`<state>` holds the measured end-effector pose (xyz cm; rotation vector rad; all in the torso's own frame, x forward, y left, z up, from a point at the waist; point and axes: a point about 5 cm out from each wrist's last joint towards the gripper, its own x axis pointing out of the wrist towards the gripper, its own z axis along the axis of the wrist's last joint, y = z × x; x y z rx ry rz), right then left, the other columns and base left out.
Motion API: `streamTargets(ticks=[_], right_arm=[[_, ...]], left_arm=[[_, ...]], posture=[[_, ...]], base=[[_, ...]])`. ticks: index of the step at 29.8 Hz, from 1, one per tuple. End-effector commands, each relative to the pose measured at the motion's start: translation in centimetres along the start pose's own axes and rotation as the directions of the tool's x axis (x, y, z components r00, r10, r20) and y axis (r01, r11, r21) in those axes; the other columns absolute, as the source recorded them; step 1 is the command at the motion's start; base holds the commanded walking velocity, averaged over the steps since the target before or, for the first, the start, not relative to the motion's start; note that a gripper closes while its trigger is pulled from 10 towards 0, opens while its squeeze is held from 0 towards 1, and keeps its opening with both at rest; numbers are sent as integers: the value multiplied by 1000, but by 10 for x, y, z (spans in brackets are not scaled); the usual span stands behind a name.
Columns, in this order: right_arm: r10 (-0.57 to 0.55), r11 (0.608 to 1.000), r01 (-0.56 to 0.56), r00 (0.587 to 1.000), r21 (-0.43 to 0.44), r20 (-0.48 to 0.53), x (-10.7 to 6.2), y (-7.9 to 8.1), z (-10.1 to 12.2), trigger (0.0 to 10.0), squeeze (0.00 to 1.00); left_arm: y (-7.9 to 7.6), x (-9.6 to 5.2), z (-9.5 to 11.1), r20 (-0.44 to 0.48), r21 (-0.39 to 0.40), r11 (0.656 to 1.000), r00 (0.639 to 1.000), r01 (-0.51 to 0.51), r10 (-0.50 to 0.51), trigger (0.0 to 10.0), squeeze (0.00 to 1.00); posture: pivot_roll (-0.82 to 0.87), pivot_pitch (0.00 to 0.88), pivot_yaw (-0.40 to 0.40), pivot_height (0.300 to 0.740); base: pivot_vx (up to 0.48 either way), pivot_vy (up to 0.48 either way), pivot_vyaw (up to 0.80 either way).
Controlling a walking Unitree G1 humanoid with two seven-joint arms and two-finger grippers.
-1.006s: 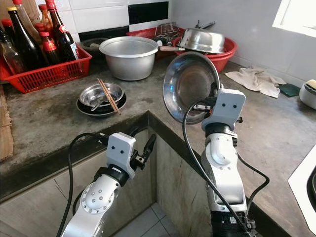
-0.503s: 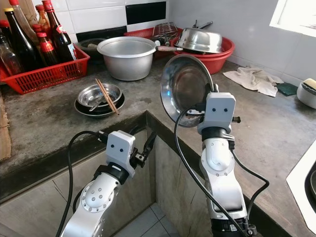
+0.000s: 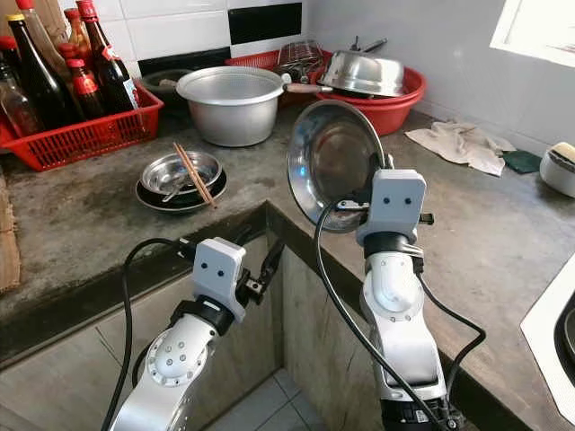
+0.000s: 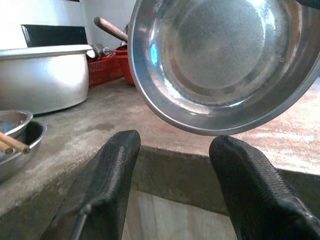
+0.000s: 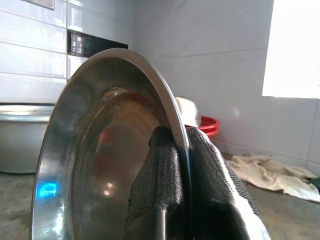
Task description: Kitchen organization
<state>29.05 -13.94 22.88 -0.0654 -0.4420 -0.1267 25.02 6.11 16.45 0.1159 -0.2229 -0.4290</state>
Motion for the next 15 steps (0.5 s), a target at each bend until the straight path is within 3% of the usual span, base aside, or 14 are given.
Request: streamTargets(ticks=[1,15], right_arm=[[-3,1000,3,1000,9,23,0,0,8,10000,0],[3,1000,-3,1000,15,12,-2,1,6,10000,0]], left_arm=[[-1,-1,0,5,-10,1000,1000,14,-14,10000,0],[-1,-1,1,7,-10,1000,1000,15,-15,10000,0]], posture=[[11,0,-28,740],[10,0,-24,740]], base=[[-274,0,0],[-288,0,0]])
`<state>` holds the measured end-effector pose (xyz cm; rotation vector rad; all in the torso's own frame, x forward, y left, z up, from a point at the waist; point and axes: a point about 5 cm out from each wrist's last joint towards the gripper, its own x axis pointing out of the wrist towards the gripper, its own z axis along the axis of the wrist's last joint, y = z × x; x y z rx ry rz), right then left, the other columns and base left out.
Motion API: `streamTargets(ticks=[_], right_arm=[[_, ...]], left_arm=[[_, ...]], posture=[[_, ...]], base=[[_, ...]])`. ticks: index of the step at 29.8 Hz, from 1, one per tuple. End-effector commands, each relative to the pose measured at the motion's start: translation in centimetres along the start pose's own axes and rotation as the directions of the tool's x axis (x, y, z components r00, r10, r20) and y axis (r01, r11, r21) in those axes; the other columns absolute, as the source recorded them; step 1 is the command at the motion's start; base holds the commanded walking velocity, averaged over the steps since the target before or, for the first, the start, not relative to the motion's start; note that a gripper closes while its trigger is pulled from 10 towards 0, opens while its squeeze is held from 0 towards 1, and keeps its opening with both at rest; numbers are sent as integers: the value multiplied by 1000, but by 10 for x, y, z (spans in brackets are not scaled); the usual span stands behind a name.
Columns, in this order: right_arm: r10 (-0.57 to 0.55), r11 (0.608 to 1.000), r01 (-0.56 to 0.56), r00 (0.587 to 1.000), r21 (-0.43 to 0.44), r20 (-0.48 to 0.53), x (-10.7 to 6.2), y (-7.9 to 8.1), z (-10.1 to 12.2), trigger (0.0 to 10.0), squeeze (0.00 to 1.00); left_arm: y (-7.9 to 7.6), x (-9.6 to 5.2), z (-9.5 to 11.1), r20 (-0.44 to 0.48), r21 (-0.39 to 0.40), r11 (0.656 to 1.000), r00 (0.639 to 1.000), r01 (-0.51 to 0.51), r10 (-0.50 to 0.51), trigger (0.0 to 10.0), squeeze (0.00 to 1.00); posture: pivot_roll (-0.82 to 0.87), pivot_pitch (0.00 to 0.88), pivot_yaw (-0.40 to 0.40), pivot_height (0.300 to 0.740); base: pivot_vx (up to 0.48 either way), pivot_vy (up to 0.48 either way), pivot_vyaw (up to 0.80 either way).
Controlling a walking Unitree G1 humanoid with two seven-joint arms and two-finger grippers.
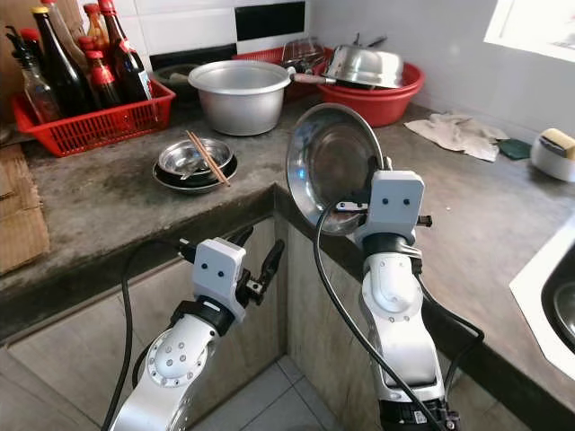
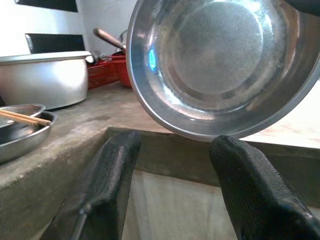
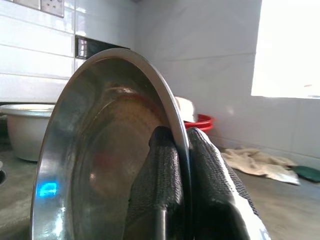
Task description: Kitchen organization
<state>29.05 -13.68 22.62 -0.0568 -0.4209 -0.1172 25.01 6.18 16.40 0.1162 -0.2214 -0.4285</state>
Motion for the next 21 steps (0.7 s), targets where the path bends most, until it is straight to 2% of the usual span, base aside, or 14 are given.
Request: streamTargets(ticks=[1,21], right_arm=[[-4,1000,4,1000,4,30,-1,-1,8,10000,0],[7,1000,-7,1000,16,3,-9,-2,5,10000,0]], left_arm=[[-2,0,2,8,-10,1000,1000,15,-15,10000,0],[-2,0,1,6,-12,1000,1000,20,-20,10000,0]], posture=[[9,0,-24,740],[6,0,-20,740]], base=[[-292,0,0],[-291,0,0]])
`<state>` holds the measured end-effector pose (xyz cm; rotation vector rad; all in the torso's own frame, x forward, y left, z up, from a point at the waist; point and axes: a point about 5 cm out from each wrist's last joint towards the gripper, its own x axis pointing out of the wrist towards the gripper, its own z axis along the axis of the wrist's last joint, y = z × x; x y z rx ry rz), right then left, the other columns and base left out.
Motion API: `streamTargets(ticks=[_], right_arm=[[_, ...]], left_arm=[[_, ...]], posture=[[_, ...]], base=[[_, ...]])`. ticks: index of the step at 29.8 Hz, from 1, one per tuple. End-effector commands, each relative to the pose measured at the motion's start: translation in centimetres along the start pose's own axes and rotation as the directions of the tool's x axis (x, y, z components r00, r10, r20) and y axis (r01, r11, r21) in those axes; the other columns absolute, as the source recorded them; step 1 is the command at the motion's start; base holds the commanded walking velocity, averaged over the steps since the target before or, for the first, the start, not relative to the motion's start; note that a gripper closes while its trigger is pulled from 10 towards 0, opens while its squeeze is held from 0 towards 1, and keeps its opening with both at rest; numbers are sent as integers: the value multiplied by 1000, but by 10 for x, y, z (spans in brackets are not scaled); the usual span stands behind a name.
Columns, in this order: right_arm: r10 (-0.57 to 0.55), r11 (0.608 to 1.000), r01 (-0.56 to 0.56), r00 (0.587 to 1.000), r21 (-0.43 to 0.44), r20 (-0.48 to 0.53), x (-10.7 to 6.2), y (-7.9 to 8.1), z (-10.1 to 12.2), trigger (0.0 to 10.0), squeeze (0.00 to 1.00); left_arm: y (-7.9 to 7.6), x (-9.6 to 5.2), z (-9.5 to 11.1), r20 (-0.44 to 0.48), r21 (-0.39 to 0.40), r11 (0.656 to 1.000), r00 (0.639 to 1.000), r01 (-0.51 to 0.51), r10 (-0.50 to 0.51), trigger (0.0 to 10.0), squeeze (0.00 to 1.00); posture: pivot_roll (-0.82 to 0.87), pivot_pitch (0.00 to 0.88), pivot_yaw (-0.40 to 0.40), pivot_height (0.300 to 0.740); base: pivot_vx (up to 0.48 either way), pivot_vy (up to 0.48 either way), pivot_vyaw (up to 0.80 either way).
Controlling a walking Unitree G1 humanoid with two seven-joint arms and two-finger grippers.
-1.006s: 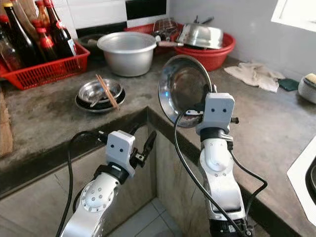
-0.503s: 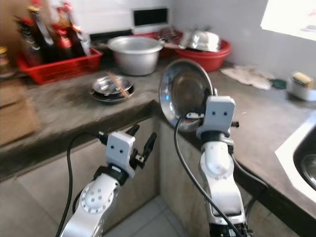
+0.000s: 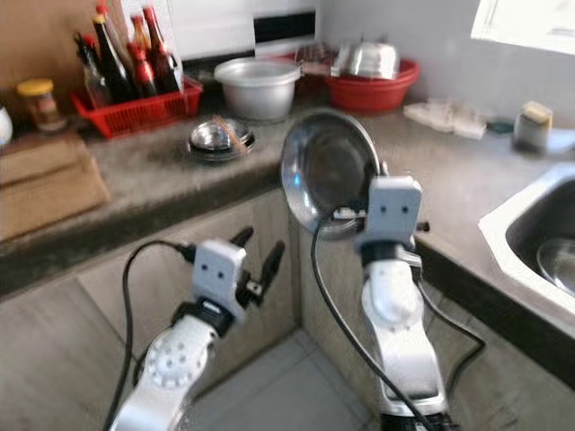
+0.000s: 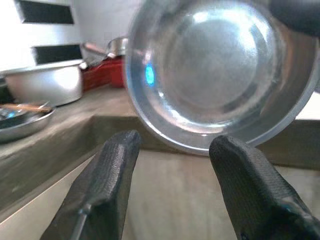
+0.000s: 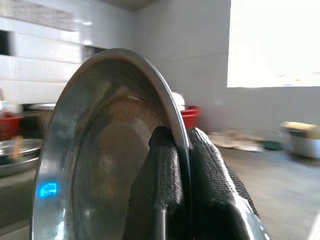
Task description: Kitchen organization
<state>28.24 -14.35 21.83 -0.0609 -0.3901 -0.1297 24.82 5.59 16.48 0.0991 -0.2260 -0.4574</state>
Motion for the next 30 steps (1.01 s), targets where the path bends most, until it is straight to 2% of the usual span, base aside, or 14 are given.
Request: streamTargets(ticks=[1,9,16,27,30], right_arm=[[18,1000,-19,999,24,29,1,5,9,10000,0],[16,1000,-17,999,18,29,-1,4,9,10000,0],[13,1000,-13,1000,7,15,0,3,7,10000,0],[11,1000,-11,1000,1,11,0,2,7,10000,0],[7,1000,-7,1000,-8,23,1,1,7,10000,0]], left_arm=[[4,-1,-1,-4,6,1000,1000,-6,6,10000,0],[3,-1,-1,-4,4,1000,1000,-5,5,10000,0],[3,-1,-1,-3,3,1000,1000,-2,2,10000,0],[3,-2,-2,-10,4,1000,1000,-2,2,10000,0],[3,-2,-4,-9,9,1000,1000,-9,9,10000,0]], posture=[[5,0,-19,740],[5,0,-20,740],[3,0,-18,740],[2,0,-18,740],[2,0,-20,740]], base=[[-292,0,-800],[-291,0,-794],[-290,0,-57],[-289,0,-800],[0,0,0]])
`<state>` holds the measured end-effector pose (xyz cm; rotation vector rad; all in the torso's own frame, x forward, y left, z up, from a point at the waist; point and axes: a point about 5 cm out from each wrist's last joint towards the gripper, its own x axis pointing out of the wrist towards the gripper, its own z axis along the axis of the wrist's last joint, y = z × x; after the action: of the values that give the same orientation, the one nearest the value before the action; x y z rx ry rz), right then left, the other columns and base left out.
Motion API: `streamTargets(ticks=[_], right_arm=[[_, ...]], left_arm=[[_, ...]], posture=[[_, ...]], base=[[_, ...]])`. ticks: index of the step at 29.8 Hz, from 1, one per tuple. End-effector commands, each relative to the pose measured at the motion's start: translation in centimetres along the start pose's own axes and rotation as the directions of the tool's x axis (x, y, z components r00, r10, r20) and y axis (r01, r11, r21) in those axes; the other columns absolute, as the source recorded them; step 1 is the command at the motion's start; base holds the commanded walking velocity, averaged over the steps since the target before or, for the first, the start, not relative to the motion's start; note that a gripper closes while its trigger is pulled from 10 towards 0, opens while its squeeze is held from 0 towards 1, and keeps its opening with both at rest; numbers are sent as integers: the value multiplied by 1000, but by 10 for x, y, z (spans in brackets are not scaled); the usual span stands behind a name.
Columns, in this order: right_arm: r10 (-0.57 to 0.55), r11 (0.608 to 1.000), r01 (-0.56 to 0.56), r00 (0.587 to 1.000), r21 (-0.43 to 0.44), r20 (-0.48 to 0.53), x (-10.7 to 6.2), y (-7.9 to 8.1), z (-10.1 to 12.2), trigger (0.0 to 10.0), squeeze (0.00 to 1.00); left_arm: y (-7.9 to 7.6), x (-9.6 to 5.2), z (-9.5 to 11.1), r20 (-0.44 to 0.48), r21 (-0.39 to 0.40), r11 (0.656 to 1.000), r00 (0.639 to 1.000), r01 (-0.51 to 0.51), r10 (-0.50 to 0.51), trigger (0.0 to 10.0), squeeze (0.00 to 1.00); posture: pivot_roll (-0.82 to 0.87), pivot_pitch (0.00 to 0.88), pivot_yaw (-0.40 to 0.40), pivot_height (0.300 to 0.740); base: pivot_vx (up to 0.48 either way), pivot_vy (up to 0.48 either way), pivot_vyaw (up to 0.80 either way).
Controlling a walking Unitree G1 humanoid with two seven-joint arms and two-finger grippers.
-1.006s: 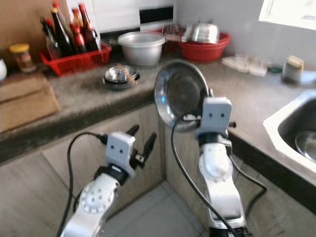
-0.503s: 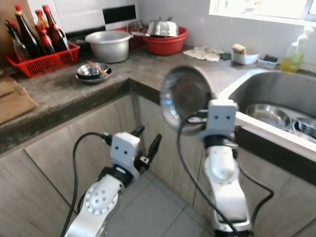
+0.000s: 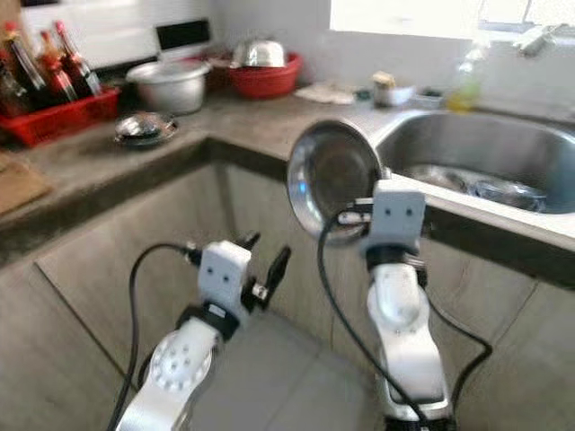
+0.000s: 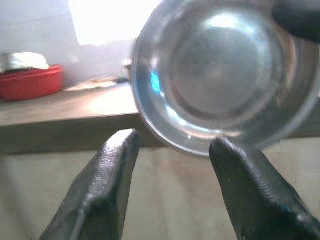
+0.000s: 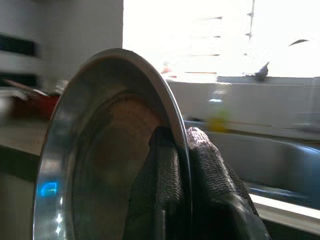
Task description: Kitchen organization
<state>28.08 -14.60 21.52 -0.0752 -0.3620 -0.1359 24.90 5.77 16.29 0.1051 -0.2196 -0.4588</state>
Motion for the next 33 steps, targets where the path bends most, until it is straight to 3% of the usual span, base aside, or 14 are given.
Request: streamTargets(ticks=[1,24,33], right_arm=[[9,1000,-9,999,9,50,3,4,10,10000,0],[-8,1000,8,999,7,40,4,4,10,10000,0],[-11,1000,10,999,24,41,4,4,10,10000,0]], left_arm=[[2,-1,-2,-2,4,1000,1000,-11,11,10000,0],[4,2,2,-1,13,1000,1000,-3,3,10000,0],[4,1,2,4,18,1000,1000,1,-1,10000,0]], posture=[[2,0,-20,740],[4,0,-16,740],[5,0,-11,740]], base=[[0,0,0],[0,0,0],[272,0,0]])
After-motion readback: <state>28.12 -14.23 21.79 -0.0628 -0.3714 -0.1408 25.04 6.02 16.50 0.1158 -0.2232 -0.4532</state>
